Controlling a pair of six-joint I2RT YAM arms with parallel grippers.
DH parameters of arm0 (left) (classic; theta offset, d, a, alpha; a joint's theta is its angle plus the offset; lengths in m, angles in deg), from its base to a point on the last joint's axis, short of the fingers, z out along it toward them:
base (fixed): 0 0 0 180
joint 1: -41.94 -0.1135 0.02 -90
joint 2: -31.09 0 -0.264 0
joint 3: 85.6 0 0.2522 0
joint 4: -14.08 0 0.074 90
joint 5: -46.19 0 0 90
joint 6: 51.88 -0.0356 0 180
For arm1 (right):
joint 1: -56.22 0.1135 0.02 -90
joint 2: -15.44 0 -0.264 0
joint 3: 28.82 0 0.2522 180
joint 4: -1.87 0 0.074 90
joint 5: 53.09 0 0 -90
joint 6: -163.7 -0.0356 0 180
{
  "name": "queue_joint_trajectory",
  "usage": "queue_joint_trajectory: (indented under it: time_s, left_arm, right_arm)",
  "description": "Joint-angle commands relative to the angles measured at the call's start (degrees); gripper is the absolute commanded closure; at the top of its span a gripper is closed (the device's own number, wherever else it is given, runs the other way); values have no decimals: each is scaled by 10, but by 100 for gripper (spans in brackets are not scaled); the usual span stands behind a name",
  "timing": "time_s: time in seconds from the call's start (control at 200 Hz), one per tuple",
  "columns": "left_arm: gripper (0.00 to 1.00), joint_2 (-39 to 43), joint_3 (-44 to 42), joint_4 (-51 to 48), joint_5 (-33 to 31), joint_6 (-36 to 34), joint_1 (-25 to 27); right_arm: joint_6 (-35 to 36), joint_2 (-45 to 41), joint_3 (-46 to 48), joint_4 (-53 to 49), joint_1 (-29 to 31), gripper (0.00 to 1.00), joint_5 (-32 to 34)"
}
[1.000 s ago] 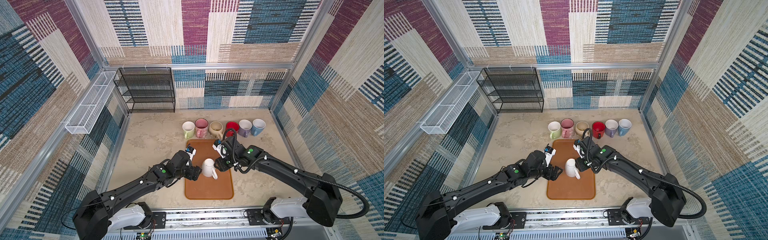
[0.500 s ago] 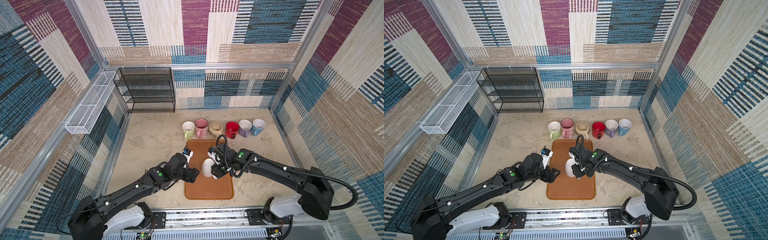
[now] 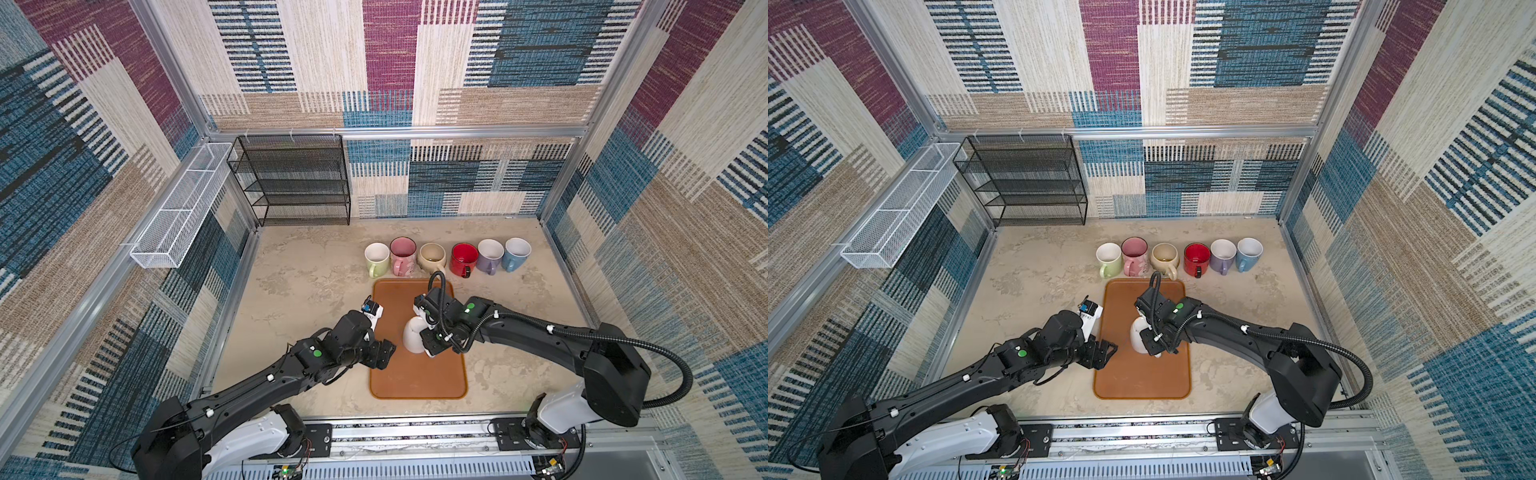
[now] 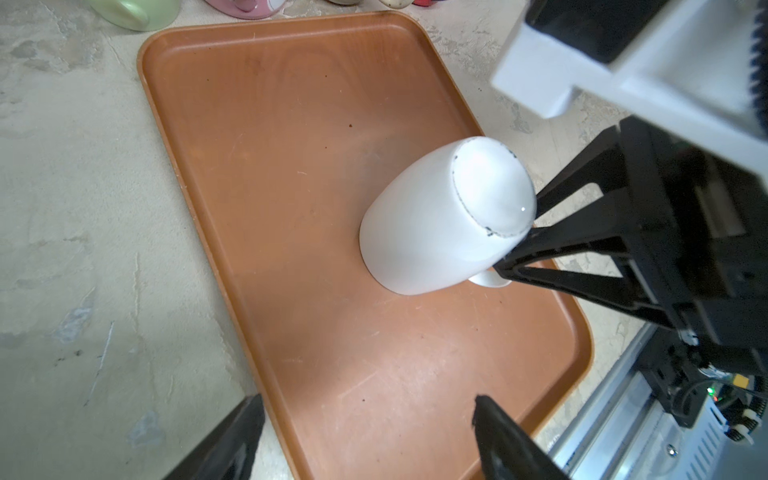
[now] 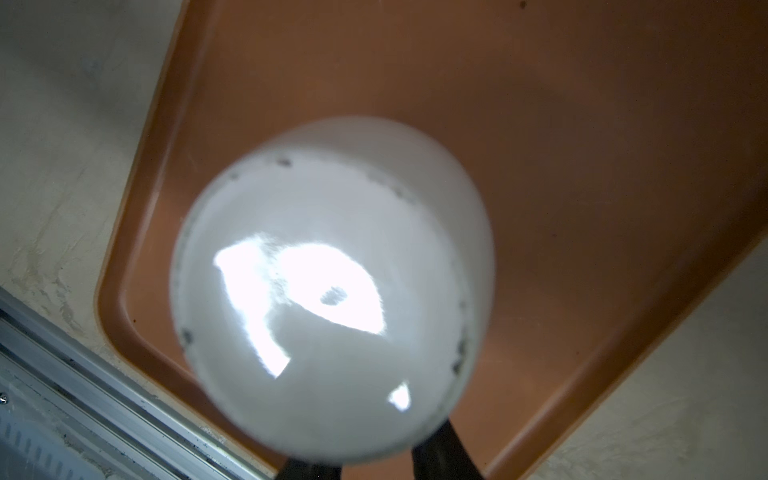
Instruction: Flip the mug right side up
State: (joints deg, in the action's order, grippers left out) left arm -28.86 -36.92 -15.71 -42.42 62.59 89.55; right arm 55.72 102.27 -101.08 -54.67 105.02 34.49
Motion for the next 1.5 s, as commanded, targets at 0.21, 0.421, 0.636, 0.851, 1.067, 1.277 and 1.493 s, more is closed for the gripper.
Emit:
queue_joint_trajectory:
  time_s: [0.21,0.421,0.636,0.851,1.067,1.277,1.493]
  left_arm:
    - [16,7,-12,11,-9,-1,-1]
    - [16,14,-14,10,-9,0,-1]
    - [16,19,-14,8,-11,1,-1]
    - [16,24,-25,28,4,7,-1]
    - [16,26,-28,30,5,11,-1]
    - [16,30,-31,28,0,11,-1]
    - [16,28,-34,34,-3,11,-1]
  right_arm:
    - [-1,19,-11,4,2,89,17]
    - [-2,18,-18,-1,2,97,21]
    - [1,6,-25,1,2,100,23]
    - [14,-7,-13,39,0,100,0]
    - [17,-3,-1,63,1,100,-10]
    - [5,22,-10,28,1,75,19]
    - [-16,25,-29,-8,0,67,53]
